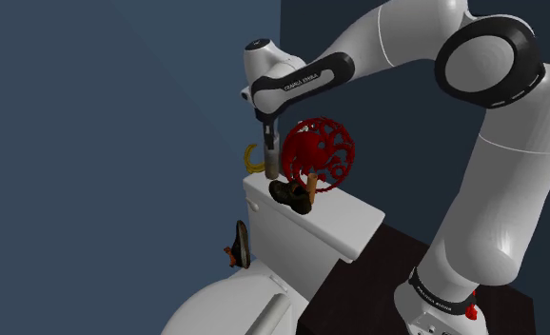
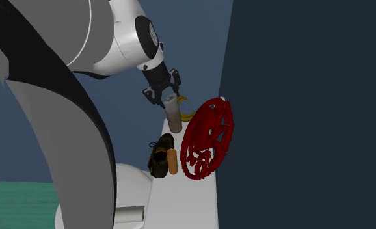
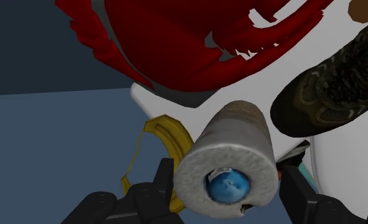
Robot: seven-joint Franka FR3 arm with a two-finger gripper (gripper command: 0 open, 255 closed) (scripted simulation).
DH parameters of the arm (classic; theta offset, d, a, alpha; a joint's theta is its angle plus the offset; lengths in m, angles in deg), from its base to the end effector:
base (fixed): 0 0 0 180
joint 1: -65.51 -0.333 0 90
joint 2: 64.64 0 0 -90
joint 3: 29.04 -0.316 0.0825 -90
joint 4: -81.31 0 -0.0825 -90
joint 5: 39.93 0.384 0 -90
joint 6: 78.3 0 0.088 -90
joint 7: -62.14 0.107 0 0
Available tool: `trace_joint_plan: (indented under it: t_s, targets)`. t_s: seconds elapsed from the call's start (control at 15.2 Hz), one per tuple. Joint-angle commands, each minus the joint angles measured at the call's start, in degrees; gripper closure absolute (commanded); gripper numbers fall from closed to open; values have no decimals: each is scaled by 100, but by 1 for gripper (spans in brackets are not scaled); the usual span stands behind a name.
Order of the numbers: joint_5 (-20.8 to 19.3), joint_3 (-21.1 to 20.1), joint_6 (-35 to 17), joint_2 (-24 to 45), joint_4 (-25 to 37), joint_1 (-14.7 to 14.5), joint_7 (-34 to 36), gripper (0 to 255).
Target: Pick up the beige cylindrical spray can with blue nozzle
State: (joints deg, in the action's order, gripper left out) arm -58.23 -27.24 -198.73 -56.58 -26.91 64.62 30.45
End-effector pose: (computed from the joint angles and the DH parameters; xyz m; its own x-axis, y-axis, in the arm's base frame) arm 0.6031 -0.0239 0.4402 0.7758 0.6216 -0.1086 0.6249 -0.7330 0.2687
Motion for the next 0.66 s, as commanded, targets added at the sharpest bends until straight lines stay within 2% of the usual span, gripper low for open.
trace_joint_plan:
  t_s: [0.0,0.59]
  targets:
    - [25,0,137,-21,127,4,-55,255]
    - [96,-14,632,-142,517,-7,-202,255]
